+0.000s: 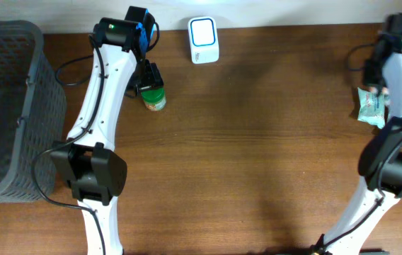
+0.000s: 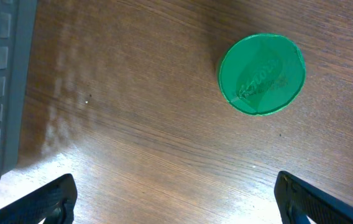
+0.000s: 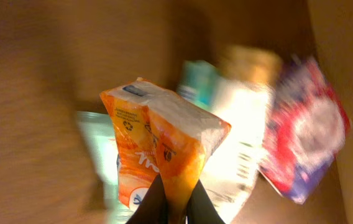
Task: Scan the item barcode
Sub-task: 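Carry the orange pack to the far right pile and release, then reach the left gripper over the green-lidded jar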
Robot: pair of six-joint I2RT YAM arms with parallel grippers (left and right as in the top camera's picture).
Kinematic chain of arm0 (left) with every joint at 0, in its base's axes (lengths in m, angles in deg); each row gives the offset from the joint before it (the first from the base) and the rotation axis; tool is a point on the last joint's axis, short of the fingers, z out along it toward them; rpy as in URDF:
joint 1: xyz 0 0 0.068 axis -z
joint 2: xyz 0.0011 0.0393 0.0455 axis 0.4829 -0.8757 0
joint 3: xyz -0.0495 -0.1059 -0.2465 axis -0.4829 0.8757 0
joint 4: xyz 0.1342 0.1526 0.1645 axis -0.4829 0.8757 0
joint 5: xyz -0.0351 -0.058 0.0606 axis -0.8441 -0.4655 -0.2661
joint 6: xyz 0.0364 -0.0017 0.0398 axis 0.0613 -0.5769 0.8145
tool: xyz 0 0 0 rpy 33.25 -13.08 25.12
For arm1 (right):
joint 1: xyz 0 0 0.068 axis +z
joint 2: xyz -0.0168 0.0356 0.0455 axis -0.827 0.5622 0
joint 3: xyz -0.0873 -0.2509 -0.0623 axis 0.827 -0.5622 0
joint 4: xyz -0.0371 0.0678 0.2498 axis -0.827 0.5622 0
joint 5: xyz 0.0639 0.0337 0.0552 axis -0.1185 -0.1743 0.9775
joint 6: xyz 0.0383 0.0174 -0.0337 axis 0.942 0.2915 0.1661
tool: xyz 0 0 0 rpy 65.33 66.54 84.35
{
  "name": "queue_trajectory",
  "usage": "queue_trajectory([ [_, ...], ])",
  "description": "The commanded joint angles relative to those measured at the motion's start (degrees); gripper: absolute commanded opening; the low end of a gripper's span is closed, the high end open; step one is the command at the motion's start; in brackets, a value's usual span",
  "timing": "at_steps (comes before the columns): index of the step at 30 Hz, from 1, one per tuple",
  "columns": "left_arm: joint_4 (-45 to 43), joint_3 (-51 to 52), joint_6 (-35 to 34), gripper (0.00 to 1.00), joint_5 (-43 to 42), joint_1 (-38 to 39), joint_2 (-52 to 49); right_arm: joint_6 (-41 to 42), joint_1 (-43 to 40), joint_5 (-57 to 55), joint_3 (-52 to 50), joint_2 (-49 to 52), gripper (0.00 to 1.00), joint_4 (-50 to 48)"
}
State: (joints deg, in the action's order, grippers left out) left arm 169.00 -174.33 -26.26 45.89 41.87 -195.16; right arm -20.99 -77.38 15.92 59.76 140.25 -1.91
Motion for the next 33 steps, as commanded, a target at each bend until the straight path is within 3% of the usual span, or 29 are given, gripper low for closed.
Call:
queue_trajectory([
  [1, 0.04, -0.94, 0.50, 0.99, 0.66, -0.15, 0.13, 4.35, -3.72, 3.10, 0.11, -0.66, 0.07, 0.33],
  [4, 0.07, -0.94, 0.50, 0.99, 0.66, -0.15, 0.13, 4.37, -5.53, 3.41, 0.11, -0.55, 0.24, 0.35],
  [7, 0.07, -0.94, 0.50, 0.99, 0.66, -0.15, 0.13, 4.42, -5.81, 3.87, 0.11, -0.55, 0.56, 0.39],
  [13, 0.07, -0.94, 0.50, 0.99, 0.66, -0.15, 0.13, 4.55, -5.11, 15.85, 0.13, -2.43, 0.60, 1.64],
  [20, 0.07, -0.94, 0.50, 0.99, 0.66, -0.15, 0.13, 4.57, -0.35, 28.15, 0.13, -17.94, 0.91, 6.51],
  [23, 0.07, -0.94, 0.50, 0.99, 0.66, -0.15, 0.13, 4.52, 3.28, 32.39, 0.13, -20.83, 0.99, 9.92],
  [33, 0.07, -0.94, 0.50, 0.99, 0.66, -0.15, 0.13, 4.55, 12.96, 34.51, 0.11, -20.70, 0.99, 12.13],
])
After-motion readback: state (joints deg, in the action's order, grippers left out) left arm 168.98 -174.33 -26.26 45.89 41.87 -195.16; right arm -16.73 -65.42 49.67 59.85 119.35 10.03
